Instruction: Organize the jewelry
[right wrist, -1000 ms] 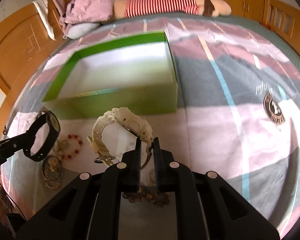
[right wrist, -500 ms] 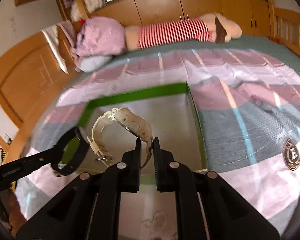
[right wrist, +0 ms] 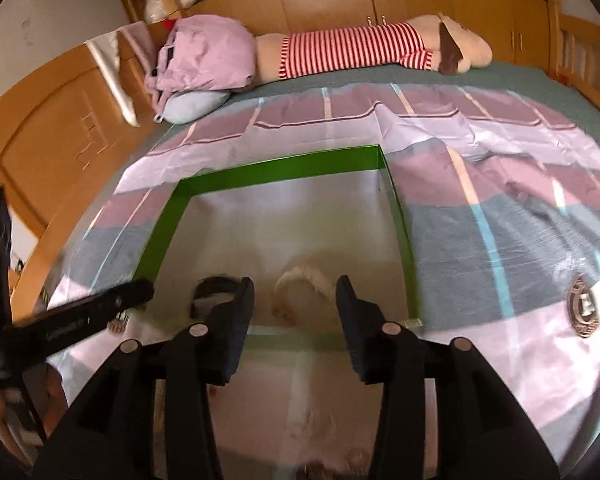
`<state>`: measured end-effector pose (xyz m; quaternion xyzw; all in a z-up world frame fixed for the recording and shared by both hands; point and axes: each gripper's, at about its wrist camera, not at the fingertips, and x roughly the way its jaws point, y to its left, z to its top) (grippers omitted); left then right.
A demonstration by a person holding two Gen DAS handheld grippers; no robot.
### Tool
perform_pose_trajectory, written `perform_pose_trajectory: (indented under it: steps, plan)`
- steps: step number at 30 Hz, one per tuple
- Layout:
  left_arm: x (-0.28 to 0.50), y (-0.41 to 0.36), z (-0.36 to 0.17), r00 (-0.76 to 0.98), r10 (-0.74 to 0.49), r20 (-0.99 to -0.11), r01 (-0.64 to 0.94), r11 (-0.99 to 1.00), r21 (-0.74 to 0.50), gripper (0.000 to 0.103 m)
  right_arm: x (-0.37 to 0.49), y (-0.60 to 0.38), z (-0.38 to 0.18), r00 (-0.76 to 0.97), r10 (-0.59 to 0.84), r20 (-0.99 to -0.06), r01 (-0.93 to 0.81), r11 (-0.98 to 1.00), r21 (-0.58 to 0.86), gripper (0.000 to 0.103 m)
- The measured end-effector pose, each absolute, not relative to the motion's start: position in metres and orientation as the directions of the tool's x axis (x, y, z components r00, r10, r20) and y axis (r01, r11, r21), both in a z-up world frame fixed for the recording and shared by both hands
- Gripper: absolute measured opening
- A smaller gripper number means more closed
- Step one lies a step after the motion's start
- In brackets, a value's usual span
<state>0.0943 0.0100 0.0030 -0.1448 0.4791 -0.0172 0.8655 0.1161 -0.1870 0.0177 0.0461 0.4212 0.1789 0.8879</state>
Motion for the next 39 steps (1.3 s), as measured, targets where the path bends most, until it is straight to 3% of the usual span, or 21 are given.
perform_pose_trajectory:
  steps: [5,9,13,21,24,25,29,39]
  plan:
    - [0.069,0.002,-0.016,0.411,-0.111,-0.905,-0.076,0.985,-0.155,0.039,0.080,-0.199,0.009,0.482,0.313,-0.818,-0.294,0.938,0.186,0.044]
    - [0.067,0.016,-0.056,0.282,-0.089,-0.955,-0.135,0.982,-0.131,0.033,0.080,-0.204,-0.024,0.419,0.282,-0.863,-0.275,0.945,0.175,0.043]
    - [0.072,0.015,-0.076,0.254,-0.058,-0.965,-0.143,0.985,-0.097,0.032,0.090,-0.193,-0.046,0.372,0.261,-0.891,-0.278,0.947,0.162,0.028]
    - [0.076,0.023,-0.096,0.202,-0.093,-0.975,-0.191,0.972,-0.133,0.030,0.092,-0.172,-0.079,0.293,0.231,-0.928,-0.307,0.942,0.138,0.028]
    - [0.074,0.019,-0.091,0.225,-0.090,-0.970,-0.191,0.972,-0.134,0.015,0.094,-0.170,-0.085,0.292,0.222,-0.930,-0.300,0.945,0.132,0.028]
    - [0.073,0.017,-0.087,0.240,-0.137,-0.961,-0.188,0.965,-0.185,0.006,0.094,-0.170,-0.085,0.298,0.223,-0.928,-0.299,0.945,0.130,0.021]
    - [0.067,0.013,-0.057,0.341,-0.196,-0.919,-0.143,0.956,-0.256,0.005,0.094,-0.171,-0.077,0.351,0.251,-0.902,-0.297,0.943,0.147,0.000]
    - [0.061,0.024,-0.049,0.355,-0.218,-0.909,-0.145,0.948,-0.284,0.005,0.101,-0.198,-0.046,0.444,0.321,-0.836,-0.246,0.941,0.231,0.000]
